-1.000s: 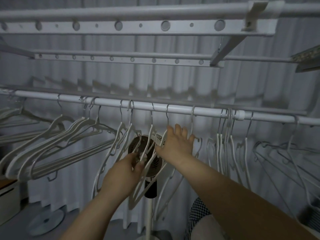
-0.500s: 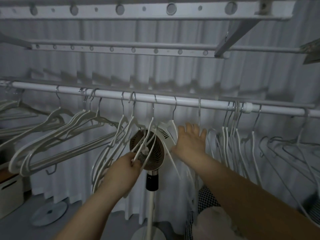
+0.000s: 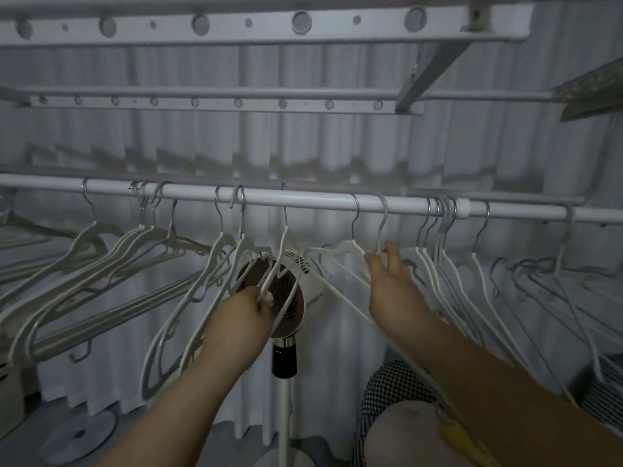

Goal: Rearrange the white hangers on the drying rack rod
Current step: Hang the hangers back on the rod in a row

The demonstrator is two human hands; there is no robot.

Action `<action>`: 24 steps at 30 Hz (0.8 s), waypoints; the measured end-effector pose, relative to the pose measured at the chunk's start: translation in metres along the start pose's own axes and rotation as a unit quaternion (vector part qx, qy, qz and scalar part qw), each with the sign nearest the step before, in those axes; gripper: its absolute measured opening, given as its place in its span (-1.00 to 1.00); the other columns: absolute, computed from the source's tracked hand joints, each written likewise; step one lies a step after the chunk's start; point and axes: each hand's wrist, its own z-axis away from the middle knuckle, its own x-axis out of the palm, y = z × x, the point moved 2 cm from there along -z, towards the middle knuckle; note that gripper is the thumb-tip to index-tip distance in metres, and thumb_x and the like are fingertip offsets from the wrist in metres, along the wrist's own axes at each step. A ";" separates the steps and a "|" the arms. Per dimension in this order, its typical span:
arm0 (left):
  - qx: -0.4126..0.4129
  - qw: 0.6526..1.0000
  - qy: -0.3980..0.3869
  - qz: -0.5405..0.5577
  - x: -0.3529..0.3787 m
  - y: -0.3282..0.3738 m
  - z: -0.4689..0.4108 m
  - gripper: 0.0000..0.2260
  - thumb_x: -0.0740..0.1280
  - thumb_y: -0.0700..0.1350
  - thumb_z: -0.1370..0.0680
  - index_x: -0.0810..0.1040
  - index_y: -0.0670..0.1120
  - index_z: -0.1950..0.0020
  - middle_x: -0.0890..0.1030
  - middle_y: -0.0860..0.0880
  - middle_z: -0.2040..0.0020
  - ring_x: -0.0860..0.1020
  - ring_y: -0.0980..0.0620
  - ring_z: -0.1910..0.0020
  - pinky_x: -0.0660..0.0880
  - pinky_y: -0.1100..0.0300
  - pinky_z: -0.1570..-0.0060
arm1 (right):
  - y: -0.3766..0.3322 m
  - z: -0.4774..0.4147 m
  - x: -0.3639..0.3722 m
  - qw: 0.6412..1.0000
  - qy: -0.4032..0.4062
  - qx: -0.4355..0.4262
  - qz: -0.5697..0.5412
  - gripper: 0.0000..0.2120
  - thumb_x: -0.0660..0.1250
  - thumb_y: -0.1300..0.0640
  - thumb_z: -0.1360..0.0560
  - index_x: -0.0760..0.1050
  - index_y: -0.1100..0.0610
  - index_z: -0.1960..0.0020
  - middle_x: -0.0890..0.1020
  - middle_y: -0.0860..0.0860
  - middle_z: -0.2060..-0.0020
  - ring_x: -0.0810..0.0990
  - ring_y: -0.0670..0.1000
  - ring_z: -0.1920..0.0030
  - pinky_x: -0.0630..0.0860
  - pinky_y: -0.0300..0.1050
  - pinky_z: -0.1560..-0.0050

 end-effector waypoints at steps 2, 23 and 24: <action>-0.006 1.000 -0.006 -0.009 0.006 0.003 -0.009 -0.79 0.12 -0.24 -0.53 0.49 -0.28 0.20 0.62 -0.25 0.16 0.56 -0.18 0.15 0.42 0.10 0.19 | 0.005 0.004 -0.003 1.000 0.008 0.000 0.015 -0.40 0.08 0.42 -0.45 0.09 0.08 -0.44 -0.10 0.14 -0.49 0.17 0.20 -0.41 0.33 0.01 -0.24; 0.004 0.998 -0.009 -0.066 -0.051 -0.033 0.124 -0.82 0.21 -0.16 -0.55 0.57 -0.21 0.07 0.54 0.11 0.38 0.51 0.39 0.31 0.39 0.48 0.29 | -0.050 0.018 0.027 0.982 -0.014 -0.168 -0.085 -0.45 0.13 0.07 -0.56 0.00 0.07 -0.48 0.02 0.06 -0.50 0.06 0.12 -0.47 0.01 0.01 -0.44; 0.000 0.998 -0.015 -0.065 -0.058 -0.034 0.131 -0.83 0.22 -0.15 -0.55 0.58 -0.19 0.07 0.55 0.12 0.39 0.51 0.42 0.30 0.39 0.50 0.26 | -0.057 0.015 0.023 0.979 0.001 -0.162 -0.122 -0.45 0.13 0.10 -0.56 0.00 0.07 -0.49 0.01 0.07 -0.50 0.08 0.13 -0.47 0.05 0.01 -0.43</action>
